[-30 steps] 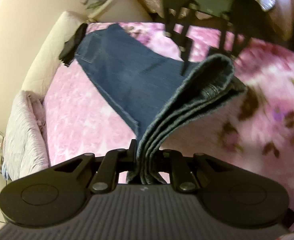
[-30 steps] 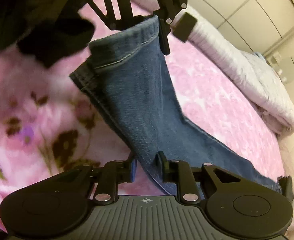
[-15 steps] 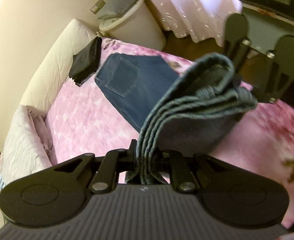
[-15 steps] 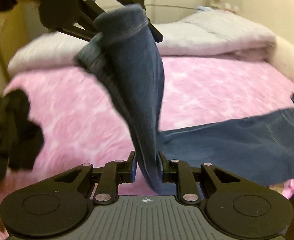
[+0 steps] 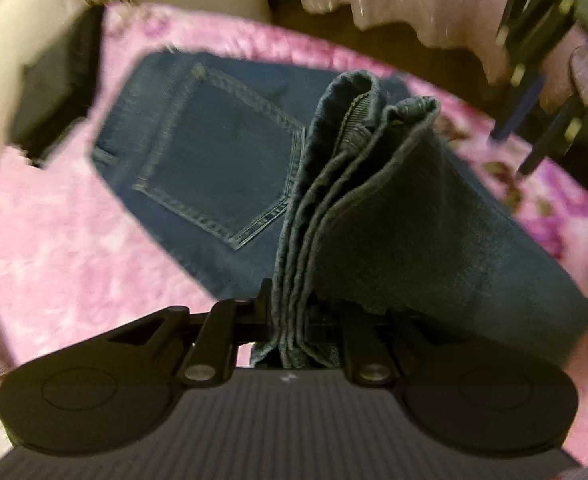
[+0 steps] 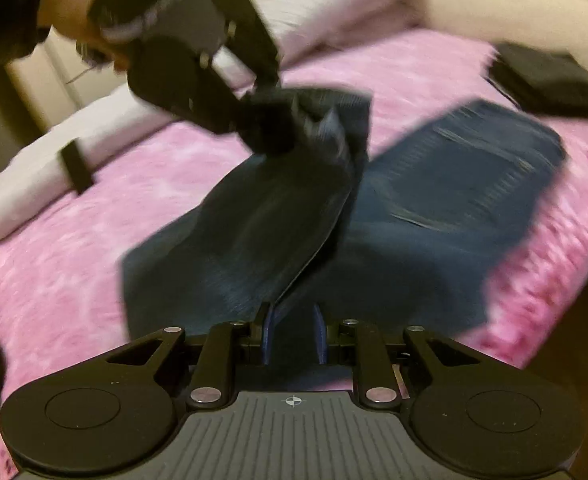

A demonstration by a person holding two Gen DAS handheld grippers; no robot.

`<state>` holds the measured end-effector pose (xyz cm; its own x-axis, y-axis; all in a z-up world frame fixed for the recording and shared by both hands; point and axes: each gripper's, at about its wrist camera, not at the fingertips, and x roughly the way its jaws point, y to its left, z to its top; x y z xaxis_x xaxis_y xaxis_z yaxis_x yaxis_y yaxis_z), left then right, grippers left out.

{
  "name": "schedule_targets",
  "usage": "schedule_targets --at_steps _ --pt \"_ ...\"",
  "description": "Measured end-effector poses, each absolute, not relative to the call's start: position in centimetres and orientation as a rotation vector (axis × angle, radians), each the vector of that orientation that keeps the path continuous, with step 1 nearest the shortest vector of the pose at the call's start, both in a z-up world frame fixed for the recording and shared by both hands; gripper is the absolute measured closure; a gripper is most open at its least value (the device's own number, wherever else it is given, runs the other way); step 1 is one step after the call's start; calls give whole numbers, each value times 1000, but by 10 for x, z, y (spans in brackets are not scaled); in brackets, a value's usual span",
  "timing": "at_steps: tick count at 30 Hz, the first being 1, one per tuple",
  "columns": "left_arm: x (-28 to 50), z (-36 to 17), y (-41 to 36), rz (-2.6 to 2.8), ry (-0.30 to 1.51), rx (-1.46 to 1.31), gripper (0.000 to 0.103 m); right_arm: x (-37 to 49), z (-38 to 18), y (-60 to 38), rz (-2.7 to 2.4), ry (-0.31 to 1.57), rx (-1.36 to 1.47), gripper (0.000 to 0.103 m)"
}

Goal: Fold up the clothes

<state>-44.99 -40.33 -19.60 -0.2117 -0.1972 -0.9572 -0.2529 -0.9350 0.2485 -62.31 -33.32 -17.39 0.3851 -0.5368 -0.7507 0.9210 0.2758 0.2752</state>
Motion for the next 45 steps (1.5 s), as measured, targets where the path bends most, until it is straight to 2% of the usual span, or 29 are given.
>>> schedule_targets --at_steps 2,4,6,7,11,15,18,24,30,31,33,35,40,45 --pt "-464 -230 -418 2302 531 -1993 86 -649 -183 -339 -1098 591 821 82" --pt "-473 -249 -428 2294 508 -2016 72 -668 -189 -343 -1131 595 851 82" --pt "-467 -241 -438 2359 466 -2014 62 -679 -191 -345 -1155 607 856 82" --pt "-464 -237 -443 2393 444 -2013 61 -683 -191 -346 -1163 617 845 82" --pt "-446 -215 -462 2553 356 -2002 61 -672 -174 -358 -1126 622 716 82" --pt "-420 -198 -478 2727 119 -1986 67 -644 -166 -392 -1075 576 607 82" --pt "-419 -214 -472 2735 45 -1994 68 -636 -180 -429 -1128 572 617 82" --pt "-432 -268 -455 2706 -56 -2056 68 -647 -242 -472 -1142 674 792 82" --pt "-422 -256 -460 2777 -190 -2042 69 -667 -220 -462 -1139 615 803 82" --pt "-418 -250 -462 2793 -214 -2021 70 -671 -212 -456 -1153 591 802 80" --pt "-405 -239 -464 2821 -296 -2004 70 -677 -200 -442 -1171 540 843 70" --pt "-387 -227 -459 2851 -371 -1998 71 -678 -191 -424 -1177 493 910 43" --pt "-330 -205 -430 2901 -559 -1983 71 -653 -187 -377 -1095 444 1051 41" --pt "-272 -208 -381 2814 -755 -1992 71 -613 -199 -331 -965 389 1224 41"
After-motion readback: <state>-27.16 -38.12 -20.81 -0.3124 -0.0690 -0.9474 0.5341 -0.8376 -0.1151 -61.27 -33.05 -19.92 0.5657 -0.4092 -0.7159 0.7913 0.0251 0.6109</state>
